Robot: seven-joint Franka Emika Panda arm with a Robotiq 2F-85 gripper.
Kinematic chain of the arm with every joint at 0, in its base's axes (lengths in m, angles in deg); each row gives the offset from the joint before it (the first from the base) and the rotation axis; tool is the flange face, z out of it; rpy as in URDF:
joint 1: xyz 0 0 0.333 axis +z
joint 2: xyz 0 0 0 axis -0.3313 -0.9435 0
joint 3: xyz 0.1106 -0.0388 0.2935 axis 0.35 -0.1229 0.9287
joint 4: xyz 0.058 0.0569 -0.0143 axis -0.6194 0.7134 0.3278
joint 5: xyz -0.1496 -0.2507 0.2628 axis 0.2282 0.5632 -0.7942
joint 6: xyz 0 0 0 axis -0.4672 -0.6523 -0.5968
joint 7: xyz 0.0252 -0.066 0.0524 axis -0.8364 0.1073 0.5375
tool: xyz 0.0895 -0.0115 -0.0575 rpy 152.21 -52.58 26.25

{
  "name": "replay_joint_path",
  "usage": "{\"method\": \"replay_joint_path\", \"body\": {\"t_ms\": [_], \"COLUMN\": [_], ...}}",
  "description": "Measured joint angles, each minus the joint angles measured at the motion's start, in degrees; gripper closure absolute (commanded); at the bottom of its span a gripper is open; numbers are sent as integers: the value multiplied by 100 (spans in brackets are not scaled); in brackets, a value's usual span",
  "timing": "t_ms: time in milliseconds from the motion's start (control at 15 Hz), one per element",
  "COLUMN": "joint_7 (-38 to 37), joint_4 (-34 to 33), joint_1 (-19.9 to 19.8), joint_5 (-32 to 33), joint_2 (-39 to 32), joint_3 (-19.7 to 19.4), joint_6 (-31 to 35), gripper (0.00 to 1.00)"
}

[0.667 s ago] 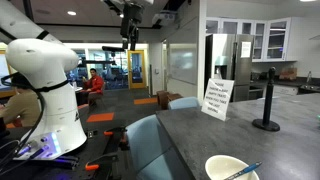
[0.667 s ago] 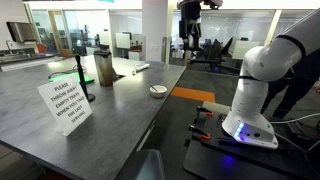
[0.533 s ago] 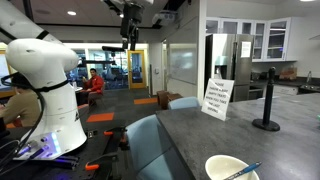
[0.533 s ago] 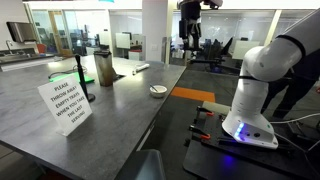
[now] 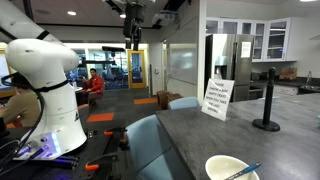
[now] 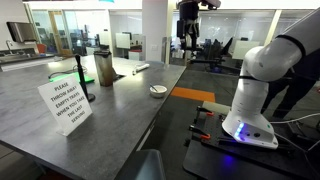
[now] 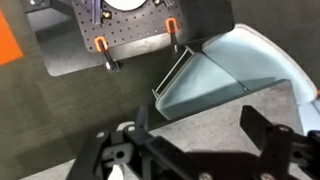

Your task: Move the bowl to the left

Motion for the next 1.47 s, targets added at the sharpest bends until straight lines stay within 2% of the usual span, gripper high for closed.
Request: {"method": "replay_joint_path", "body": {"t_ms": [333, 533, 733, 1133, 1467], "joint_7": [225, 243, 337, 337, 770], "joint_4": [-145, -192, -416, -1337, -2070], "joint_1": [-533, -765, -797, -737, -732], "joint_5": [534, 859, 1175, 1910, 1991], "joint_2": [-805, -1687, -2725, -4741, -5911], "joint_3": [-417, -668, -757, -772, -834], "joint_6": [1233, 2154, 2753, 3404, 3728], "gripper": [0, 0, 0, 0, 0]}}
